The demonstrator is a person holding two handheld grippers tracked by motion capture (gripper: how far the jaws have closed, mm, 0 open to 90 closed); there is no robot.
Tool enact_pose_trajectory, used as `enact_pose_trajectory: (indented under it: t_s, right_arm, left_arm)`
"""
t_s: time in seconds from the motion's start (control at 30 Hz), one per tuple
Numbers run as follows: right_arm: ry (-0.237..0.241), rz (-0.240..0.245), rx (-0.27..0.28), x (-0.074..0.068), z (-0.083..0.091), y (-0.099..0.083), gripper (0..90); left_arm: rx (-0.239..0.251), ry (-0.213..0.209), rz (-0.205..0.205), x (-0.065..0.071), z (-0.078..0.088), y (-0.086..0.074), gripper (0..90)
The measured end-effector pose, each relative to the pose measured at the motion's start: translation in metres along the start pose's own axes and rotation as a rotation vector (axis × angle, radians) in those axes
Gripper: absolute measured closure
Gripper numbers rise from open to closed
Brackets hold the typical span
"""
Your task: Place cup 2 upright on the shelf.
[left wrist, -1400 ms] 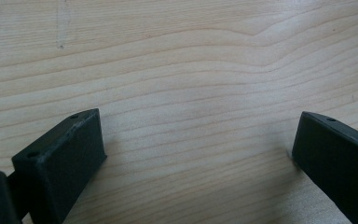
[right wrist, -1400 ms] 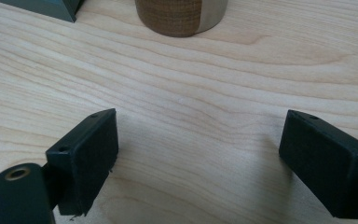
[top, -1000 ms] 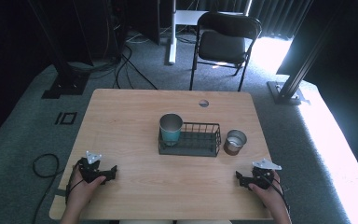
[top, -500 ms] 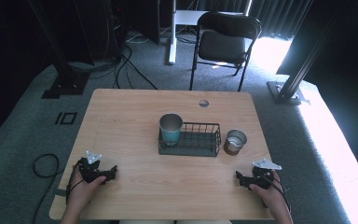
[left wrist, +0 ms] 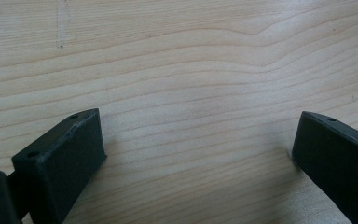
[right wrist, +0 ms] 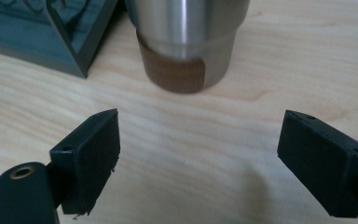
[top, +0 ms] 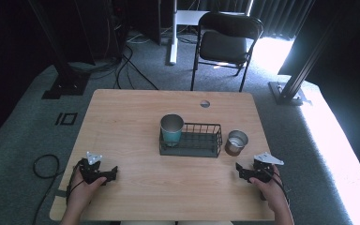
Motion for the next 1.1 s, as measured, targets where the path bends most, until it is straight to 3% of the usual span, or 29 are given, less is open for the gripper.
enact_pose_trajectory:
  t_s: [1.1]
  right_arm:
    - [0.023,0.008,0.11,0.0,-0.017,0.046,12.7]
  left_arm:
    - [0.001,-0.004,-0.005,0.0,0.0,0.0,2.8]
Point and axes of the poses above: each handheld gripper's, and its own axes: z roughly backward along the jaws, y roughly out of its top, x roughly to its right, the point moved 5 cm from there along -z, roughly forward along the jaws, and after that the axes turned 6 degrees about -x, right-handed, at the moved point
